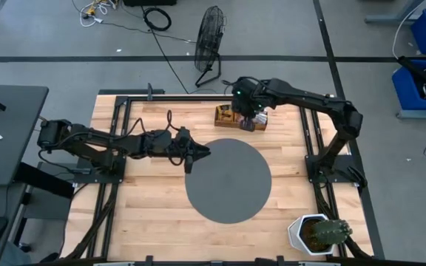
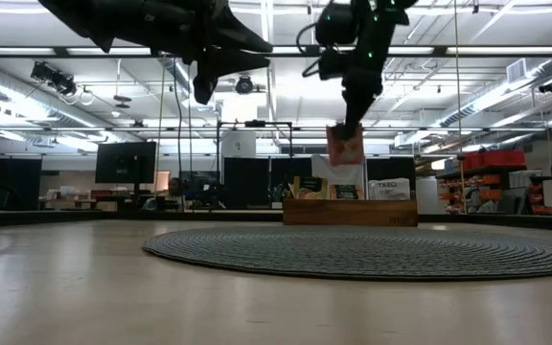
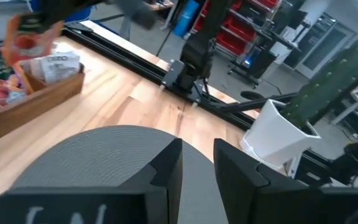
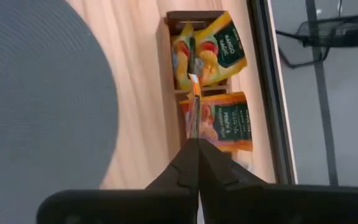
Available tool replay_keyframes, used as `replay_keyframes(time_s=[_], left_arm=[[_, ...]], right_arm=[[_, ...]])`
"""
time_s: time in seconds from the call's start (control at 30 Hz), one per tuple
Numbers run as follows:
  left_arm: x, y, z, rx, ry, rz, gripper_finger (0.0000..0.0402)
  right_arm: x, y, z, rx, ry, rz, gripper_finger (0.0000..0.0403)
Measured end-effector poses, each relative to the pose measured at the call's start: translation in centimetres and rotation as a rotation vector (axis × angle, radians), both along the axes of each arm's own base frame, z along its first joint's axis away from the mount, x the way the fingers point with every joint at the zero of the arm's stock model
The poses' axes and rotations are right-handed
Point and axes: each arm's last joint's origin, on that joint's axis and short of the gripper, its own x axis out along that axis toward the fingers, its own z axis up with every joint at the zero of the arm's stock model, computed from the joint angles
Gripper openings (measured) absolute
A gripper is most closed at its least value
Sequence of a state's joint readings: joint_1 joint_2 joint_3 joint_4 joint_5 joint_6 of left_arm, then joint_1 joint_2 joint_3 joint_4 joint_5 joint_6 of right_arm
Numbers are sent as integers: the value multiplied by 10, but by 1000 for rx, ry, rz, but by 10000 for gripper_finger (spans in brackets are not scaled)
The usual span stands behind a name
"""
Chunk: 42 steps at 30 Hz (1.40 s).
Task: Pick & Place Tea
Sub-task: Put the orange tea bag into the middle section of the wooden organizer
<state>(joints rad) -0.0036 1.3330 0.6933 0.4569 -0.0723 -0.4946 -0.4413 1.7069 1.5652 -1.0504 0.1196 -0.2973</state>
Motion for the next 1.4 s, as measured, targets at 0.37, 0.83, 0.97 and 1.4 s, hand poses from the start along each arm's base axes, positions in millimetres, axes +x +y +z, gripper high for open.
replay_keyframes(time_s=[0.37,0.83,0.97,1.4], left_arm=[[0,-10,0,-43,-3,-27,96],[0,-9,0,-65,-5,-18,96],[0,-9,0,-67,-6,-9,96],[0,-8,0,-64,-7,10,96]], right_arm=[[-15,-32,-45,-12,-51,11,0],[-27,-43,-76,29,-86,30,0],[-28,-42,-82,29,-87,30,0],[-22,-46,-95,68,-91,53,0]])
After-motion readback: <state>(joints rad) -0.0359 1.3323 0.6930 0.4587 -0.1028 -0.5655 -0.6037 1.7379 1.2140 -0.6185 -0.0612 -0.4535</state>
